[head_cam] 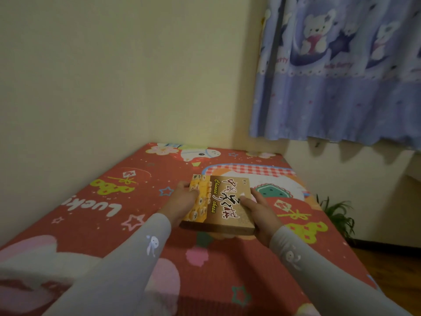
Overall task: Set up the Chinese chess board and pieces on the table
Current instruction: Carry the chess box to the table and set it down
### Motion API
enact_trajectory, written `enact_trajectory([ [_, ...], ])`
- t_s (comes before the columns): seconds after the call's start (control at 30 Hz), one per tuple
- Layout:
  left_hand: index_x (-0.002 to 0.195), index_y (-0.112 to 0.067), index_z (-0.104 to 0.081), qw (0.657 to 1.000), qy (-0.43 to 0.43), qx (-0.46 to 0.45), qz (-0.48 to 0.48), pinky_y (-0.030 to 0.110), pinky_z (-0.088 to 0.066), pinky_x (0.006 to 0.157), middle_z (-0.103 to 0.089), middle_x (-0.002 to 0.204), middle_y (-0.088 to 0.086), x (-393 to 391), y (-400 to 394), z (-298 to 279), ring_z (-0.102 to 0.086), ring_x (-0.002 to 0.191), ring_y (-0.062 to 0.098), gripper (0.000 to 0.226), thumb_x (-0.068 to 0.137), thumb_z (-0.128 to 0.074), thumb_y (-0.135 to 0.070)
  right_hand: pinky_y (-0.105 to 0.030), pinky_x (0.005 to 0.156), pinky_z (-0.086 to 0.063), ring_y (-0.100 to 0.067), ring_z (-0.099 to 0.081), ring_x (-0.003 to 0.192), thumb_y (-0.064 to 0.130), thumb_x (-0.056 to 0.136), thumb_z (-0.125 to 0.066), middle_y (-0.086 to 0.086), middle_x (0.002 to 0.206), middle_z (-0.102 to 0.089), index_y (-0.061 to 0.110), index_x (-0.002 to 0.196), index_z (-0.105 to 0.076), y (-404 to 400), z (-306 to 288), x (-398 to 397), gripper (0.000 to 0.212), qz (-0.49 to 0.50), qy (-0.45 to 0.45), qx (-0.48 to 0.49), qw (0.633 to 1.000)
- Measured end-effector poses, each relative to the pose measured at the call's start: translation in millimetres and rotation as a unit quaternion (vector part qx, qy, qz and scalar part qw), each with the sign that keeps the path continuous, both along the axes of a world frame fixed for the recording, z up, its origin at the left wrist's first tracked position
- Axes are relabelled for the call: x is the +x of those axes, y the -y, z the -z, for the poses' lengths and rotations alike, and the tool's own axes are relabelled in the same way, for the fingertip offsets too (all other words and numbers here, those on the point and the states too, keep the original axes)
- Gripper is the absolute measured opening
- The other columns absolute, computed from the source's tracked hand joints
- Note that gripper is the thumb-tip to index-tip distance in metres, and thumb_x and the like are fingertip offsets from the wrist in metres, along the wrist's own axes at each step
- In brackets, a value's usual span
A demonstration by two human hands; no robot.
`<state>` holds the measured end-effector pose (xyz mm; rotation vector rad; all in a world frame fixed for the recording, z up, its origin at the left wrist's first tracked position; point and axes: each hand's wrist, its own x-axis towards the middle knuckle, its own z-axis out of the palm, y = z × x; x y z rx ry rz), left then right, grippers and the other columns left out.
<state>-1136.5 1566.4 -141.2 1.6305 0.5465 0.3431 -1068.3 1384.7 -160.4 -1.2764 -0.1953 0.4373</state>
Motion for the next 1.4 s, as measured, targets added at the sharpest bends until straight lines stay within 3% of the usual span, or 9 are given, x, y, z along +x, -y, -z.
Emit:
enact_trajectory([
  [0.23,0.124,-0.017,-0.042,1.000,0.002,0.015,-0.007,0.029,-0.052,0.063,-0.063,0.099,0.005,-4.7,10.5,-10.5,-0.066,0.083,0.019,0.027,0.098,-0.047,-0.017,-0.026,0.052,-0.055,-0.019,-0.067,0.071,0.006,0.093,-0.055,-0.003,0.092,-0.069,0.023,0.140,-0.038,10.3,-10.5,-0.8,0.053,-0.014,0.017,0.003,1.000],
  [0.4,0.122,-0.017,-0.042,0.999,0.014,0.035,-0.006,0.023,-0.046,0.052,-0.060,0.092,0.001,-7.5,22.7,-18.3,-0.062,0.074,0.013,0.023,0.099,-0.045,-0.015,-0.029,0.057,-0.056,-0.019,-0.067,0.072,0.008,0.092,-0.057,-0.005,0.095,-0.071,0.026,0.135,-0.042,17.6,-10.9,4.6,0.049,-0.022,0.012,0.017,1.000],
  [0.63,0.122,-0.018,-0.043,0.998,0.012,0.054,-0.015,0.026,-0.049,0.056,-0.063,0.099,0.004,-6.8,29.2,-26.4,-0.066,0.079,0.017,0.024,0.098,-0.046,-0.017,-0.032,0.060,-0.056,-0.022,-0.069,0.075,0.008,0.091,-0.057,-0.011,0.106,-0.070,0.021,0.139,-0.042,23.5,-11.1,13.4,0.052,-0.034,0.012,0.030,0.999],
  [0.73,0.122,-0.020,-0.043,0.998,0.006,0.053,-0.021,0.026,-0.049,0.057,-0.064,0.102,0.006,-1.1,30.1,-26.6,-0.066,0.081,0.018,0.023,0.099,-0.047,-0.019,-0.030,0.056,-0.056,-0.021,-0.069,0.072,0.007,0.091,-0.057,-0.009,0.101,-0.071,0.022,0.137,-0.043,25.1,-10.7,22.0,0.050,-0.046,0.004,0.031,0.998],
  [1.13,0.119,-0.022,-0.046,0.999,-0.021,0.014,-0.042,0.026,-0.049,0.058,-0.065,0.097,0.003,87.3,-12.3,16.1,-0.066,0.080,0.018,0.023,0.096,-0.051,-0.019,-0.034,0.064,-0.056,-0.027,-0.071,0.082,0.007,0.089,-0.058,-0.012,0.103,-0.073,0.023,0.131,-0.050,-13.4,30.9,113.1,0.046,-0.049,-0.028,-0.013,0.998],
  [1.27,0.113,-0.022,-0.048,0.999,-0.025,-0.005,-0.028,0.031,-0.054,0.068,-0.064,0.100,0.003,129.3,-33.5,37.5,-0.067,0.082,0.019,0.018,0.096,-0.051,-0.017,-0.036,0.066,-0.057,-0.029,-0.071,0.082,0.005,0.089,-0.058,-0.013,0.100,-0.073,0.023,0.128,-0.053,-29.1,49.9,147.9,0.044,-0.031,-0.041,-0.038,0.998],
  [1.4,0.114,-0.022,-0.049,0.999,-0.034,-0.021,-0.011,0.029,-0.052,0.064,-0.065,0.101,0.002,169.6,-48.6,49.6,-0.067,0.085,0.019,0.018,0.097,-0.052,-0.019,-0.034,0.059,-0.057,-0.029,-0.072,0.077,0.004,0.090,-0.056,-0.013,0.094,-0.074,0.024,0.122,-0.055,-39.1,57.1,181.4,0.039,-0.003,-0.050,-0.046,0.998],
])
